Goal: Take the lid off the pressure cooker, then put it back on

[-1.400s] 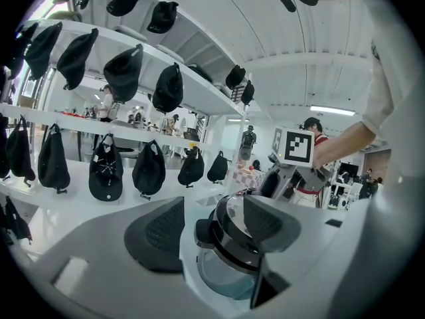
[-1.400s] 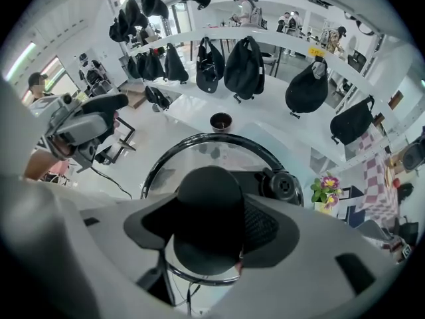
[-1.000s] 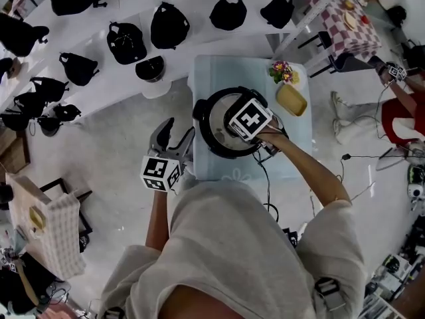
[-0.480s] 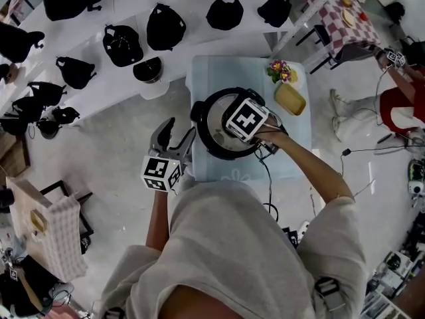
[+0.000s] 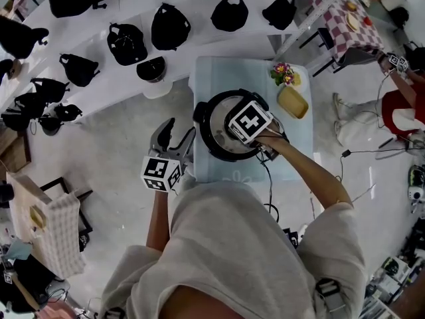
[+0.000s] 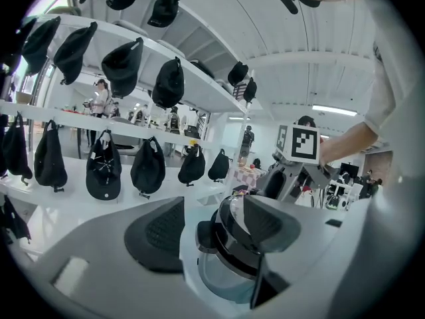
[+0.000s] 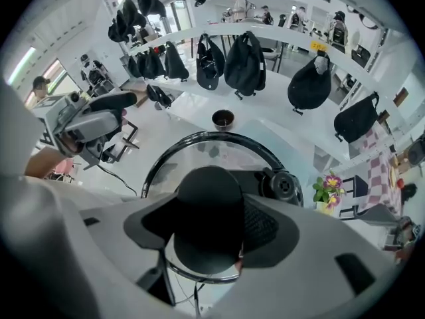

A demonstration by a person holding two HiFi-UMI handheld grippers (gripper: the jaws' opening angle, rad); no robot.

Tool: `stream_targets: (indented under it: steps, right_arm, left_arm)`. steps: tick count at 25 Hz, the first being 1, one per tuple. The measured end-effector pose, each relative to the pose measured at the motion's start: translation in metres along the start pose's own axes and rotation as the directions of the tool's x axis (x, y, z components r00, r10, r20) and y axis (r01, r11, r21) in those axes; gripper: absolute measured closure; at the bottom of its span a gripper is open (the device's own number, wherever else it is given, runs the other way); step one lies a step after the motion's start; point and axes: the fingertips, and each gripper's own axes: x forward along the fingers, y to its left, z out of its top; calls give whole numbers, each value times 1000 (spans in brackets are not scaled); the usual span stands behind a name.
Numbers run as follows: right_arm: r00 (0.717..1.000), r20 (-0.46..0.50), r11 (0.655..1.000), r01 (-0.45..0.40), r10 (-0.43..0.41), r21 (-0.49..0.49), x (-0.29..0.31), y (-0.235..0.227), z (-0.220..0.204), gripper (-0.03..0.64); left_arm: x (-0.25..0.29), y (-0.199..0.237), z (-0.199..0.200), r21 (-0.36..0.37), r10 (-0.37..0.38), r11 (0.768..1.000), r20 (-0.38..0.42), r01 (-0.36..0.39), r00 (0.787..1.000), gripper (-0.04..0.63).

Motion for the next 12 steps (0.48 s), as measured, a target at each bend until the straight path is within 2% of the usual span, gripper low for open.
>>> stream_targets:
  steps: [6, 10, 12]
  right_arm:
    - [1000, 2, 999, -3, 3, 45, 5, 2, 10, 343]
    - [1000, 5, 1000, -1, 1, -3, 7, 4, 10, 336]
    - [1000, -1, 1000, -2, 2, 23, 9, 1, 9, 337]
  left_arm:
    - [0, 3, -2, -1, -5, 1000, -6, 5, 1000, 333]
    - [3, -3, -3, 8, -19, 1000, -22, 20, 1000, 333]
    - [5, -4, -3, 11, -22, 1000, -26, 22, 999, 333]
